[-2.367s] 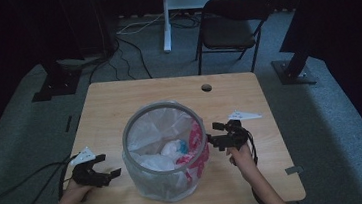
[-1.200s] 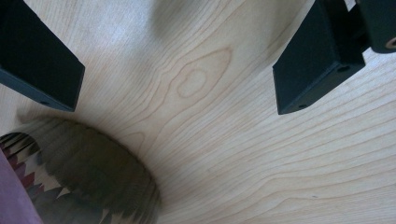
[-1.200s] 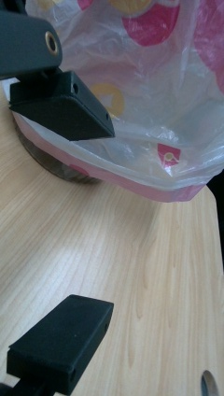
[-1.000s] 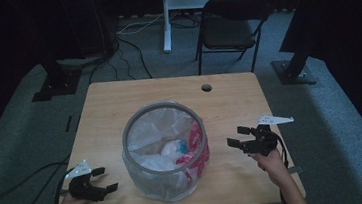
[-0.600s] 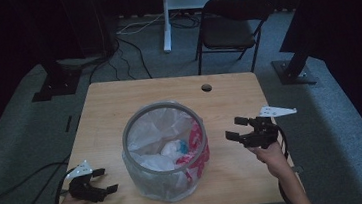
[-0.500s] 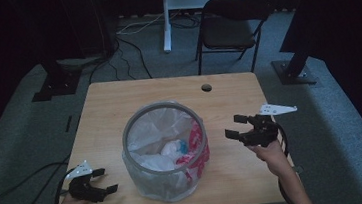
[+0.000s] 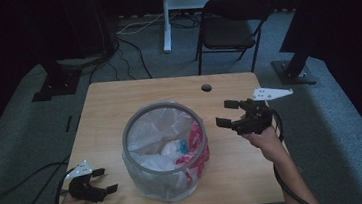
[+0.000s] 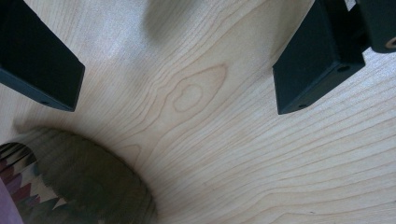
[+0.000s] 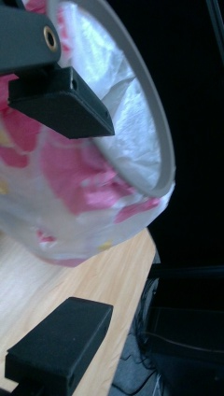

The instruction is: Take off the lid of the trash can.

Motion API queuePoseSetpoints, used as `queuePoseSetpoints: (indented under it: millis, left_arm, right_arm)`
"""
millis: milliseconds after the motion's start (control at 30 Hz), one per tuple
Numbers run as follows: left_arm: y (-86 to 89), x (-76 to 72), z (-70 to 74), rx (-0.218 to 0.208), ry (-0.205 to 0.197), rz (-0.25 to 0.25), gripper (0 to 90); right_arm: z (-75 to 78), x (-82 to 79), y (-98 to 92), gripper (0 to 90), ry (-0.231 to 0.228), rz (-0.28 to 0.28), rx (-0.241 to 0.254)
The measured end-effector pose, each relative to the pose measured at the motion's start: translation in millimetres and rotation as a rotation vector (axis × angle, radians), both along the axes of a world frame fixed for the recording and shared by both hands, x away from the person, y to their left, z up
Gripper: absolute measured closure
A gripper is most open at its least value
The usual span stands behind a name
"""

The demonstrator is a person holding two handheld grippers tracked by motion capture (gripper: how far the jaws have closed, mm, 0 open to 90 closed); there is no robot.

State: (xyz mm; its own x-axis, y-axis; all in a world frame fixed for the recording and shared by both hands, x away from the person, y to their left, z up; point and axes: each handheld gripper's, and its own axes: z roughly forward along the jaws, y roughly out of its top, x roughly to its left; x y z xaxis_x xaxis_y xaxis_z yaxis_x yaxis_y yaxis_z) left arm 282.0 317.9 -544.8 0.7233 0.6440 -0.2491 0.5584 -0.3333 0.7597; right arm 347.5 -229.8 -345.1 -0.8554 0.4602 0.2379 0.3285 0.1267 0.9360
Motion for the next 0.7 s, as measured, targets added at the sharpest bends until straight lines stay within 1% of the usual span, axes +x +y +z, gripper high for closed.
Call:
queuePoseSetpoints:
  millis: [67, 133, 200, 267, 333, 433, 500, 567, 633, 700]
  left_arm:
    - [-0.7, 0.2, -0.1, 0.006, 0.001, -0.004, 2.0]
    - [-0.6, 0.6, -0.1, 0.007, 0.005, -0.008, 2.0]
    - [-0.1, 0.9, -0.3, 0.001, 0.007, -0.006, 2.0]
    - [0.0, 0.8, -0.2, 0.0, 0.006, -0.005, 2.0]
    - [-0.4, 0.6, -0.1, 0.004, 0.006, -0.009, 2.0]
    - [-0.6, 0.3, -0.2, 0.004, 0.005, -0.009, 2.0]
    - [-0.3, 0.4, -0.2, 0.003, 0.006, -0.009, 2.0]
    - [-0.2, 0.6, -0.2, 0.002, 0.008, -0.011, 2.0]
    - [-0.3, 0.5, -0.2, 0.001, 0.008, -0.012, 2.0]
    - [-0.3, 0.4, -0.2, 0.001, 0.007, -0.011, 2.0]
  right_arm:
    - [6.9, 2.3, 4.8, 12.0, -0.009, 0.023, 0.003]
    - [13.7, 5.2, 10.3, 12.0, -0.011, 0.028, -0.003]
    - [21.0, 7.6, 16.3, 14.6, -0.02, 0.028, -0.004]
    - [27.1, 10.3, 22.7, 18.8, -0.032, 0.039, -0.01]
    - [31.3, 13.9, 29.0, 23.4, -0.033, 0.057, -0.009]
    - [35.1, 19.1, 40.1, 29.8, -0.04, 0.075, -0.032]
    - [36.5, 22.5, 48.1, 31.5, -0.041, 0.08, -0.059]
    - [36.9, 26.4, 55.1, 36.2, -0.035, 0.089, -0.075]
    - [36.4, 29.8, 61.7, 36.9, -0.03, 0.093, -0.091]
    - [35.2, 33.6, 67.5, 39.7, -0.02, 0.101, -0.102]
